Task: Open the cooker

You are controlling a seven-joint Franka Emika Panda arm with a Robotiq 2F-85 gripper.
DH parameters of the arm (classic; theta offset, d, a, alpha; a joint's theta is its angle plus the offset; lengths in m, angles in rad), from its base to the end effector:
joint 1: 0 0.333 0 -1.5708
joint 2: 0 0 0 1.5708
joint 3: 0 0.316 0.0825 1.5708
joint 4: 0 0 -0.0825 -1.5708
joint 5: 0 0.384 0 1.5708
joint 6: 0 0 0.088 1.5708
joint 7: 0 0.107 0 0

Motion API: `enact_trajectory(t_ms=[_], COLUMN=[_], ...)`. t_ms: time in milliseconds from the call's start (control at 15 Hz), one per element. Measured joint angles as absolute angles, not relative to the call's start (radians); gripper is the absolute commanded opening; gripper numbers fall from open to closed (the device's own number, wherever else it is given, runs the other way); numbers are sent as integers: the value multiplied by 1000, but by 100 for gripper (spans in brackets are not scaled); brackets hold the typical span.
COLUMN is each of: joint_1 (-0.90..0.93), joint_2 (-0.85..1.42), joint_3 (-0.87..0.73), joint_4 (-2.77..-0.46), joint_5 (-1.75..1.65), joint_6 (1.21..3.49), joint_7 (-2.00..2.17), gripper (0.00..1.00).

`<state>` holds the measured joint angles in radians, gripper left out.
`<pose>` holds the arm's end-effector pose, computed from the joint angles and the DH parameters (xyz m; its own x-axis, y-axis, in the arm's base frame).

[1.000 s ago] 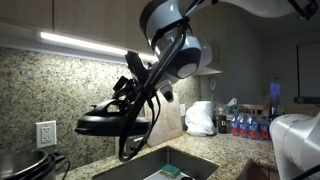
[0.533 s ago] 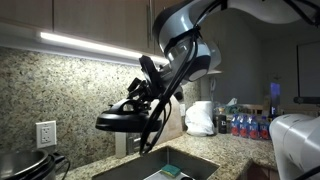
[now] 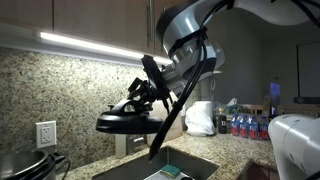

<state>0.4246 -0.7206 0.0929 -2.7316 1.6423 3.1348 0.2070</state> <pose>0.3282 0.0888 0.4887 0.3644 -0.9112 -0.1920 -0.4684 -0.0012 -0.8835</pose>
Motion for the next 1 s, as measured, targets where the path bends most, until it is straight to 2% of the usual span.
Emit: enact_trajectory(t_ms=[400, 733, 1000], joint_1=[382, 333, 186], joint_2=[-668, -668, -711], joint_3=[97, 88, 137], joint_4=[-2753, -2751, -2749], joint_5=[1642, 1642, 1638], joint_6=[3135, 3223, 3260], joint_7=[206, 206, 206], gripper=[2, 2, 2])
